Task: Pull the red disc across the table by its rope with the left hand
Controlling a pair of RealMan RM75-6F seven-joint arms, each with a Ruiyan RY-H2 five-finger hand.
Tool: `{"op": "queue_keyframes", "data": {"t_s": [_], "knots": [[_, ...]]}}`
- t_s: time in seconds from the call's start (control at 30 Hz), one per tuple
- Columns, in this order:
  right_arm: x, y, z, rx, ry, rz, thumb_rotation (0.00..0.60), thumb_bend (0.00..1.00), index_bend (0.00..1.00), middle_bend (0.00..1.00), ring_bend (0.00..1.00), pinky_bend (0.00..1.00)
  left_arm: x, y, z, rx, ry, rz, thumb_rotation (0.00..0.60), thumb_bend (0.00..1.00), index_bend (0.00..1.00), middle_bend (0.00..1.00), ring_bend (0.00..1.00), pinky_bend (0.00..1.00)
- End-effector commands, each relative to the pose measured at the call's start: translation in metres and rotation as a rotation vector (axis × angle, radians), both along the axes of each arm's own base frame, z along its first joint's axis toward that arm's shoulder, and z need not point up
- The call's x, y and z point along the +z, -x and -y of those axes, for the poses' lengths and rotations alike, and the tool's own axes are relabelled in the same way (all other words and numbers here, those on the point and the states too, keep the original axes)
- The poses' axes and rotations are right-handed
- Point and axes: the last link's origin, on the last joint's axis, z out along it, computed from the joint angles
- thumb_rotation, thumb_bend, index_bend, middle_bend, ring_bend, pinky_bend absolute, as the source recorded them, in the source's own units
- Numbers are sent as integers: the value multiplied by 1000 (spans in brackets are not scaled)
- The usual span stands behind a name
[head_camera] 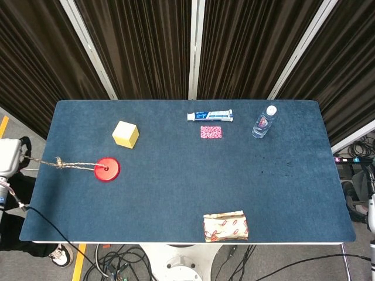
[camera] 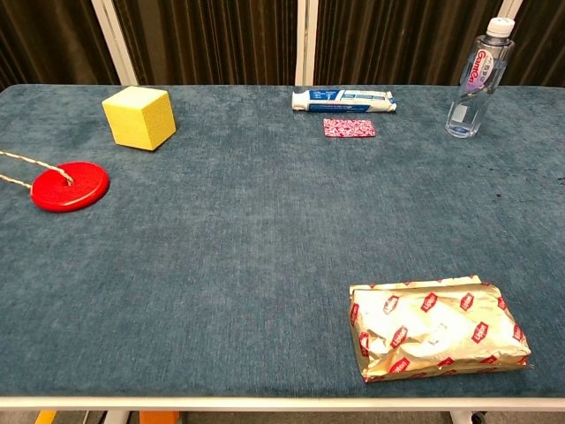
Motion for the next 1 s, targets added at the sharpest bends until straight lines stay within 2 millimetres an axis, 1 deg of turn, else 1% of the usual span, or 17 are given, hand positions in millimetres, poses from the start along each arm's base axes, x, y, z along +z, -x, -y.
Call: {"op": "queue_keyframes", "data": {"t_s": [0.03, 0.1, 0.17, 0.2, 0.23, 0.27, 0.3, 0.37, 0.4, 0.53, 0.63, 0.73, 0.83, 0.93, 1.0], "knots": [[0, 0, 0, -3, -1, -1, 600, 293, 0, 0, 0, 0, -26, -22, 12, -131, 69, 150, 600, 519, 755, 1000, 875, 734], [0, 1, 0, -6, -2, 1, 600, 293, 0, 0, 0, 0, -36, -30, 12, -189, 94, 203, 600, 519, 755, 1000, 874, 734], [0, 1, 1, -5, -3, 1, 600, 294, 0, 0, 0, 0, -44, -31, 10, -202, 123, 238, 600, 513, 754, 1000, 853, 731], [-1, 0, 1, -4, -4, 3, 600, 293, 0, 0, 0, 0, -49, -27, 12, -187, 164, 232, 600, 485, 720, 962, 768, 703], [-1, 1, 1, -4, -4, 4, 600, 293, 0, 0, 0, 0, -52, -25, 12, -168, 208, 213, 600, 449, 658, 900, 677, 672], [-1, 1, 1, -5, -3, 4, 600, 293, 0, 0, 0, 0, -55, -22, 13, -144, 259, 192, 600, 370, 514, 745, 512, 606], [-1, 1, 1, -7, -3, 5, 600, 293, 0, 0, 0, 0, -57, -24, 13, -130, 301, 183, 600, 264, 320, 504, 334, 521], [-1, 3, 1, -11, -3, 5, 600, 293, 0, 0, 0, 0, -62, -29, 14, -139, 333, 189, 600, 146, 160, 243, 196, 431], [-1, 3, 1, -12, -4, 4, 600, 294, 0, 0, 0, 0, -65, -31, 16, -162, 331, 188, 600, 95, 123, 154, 145, 387], [-4, 2, 2, -10, -13, 5, 600, 294, 0, 0, 0, 0, -78, -32, 17, -204, 352, 176, 600, 10, 81, 46, 30, 249], [-6, 0, 4, -3, -17, 5, 600, 293, 0, 0, 0, 0, -81, -33, 12, -196, 394, 132, 600, 0, 56, 2, 0, 173], [-6, -1, 4, 2, -14, 5, 600, 294, 0, 0, 0, 0, -76, -36, 7, -210, 379, 76, 600, 0, 51, 0, 0, 159], [-5, -1, 4, 0, -10, 9, 600, 294, 0, 0, 0, 0, -70, -38, 9, -212, 343, 93, 600, 0, 52, 0, 0, 158], [-5, 0, 2, 0, -15, 8, 600, 293, 0, 0, 0, 0, -63, -33, 18, -210, 264, 105, 600, 0, 52, 0, 0, 160], [-6, -1, 1, 7, -19, 7, 600, 293, 0, 0, 0, 0, -60, -28, 27, -196, 212, 109, 600, 0, 52, 0, 0, 161]]}}
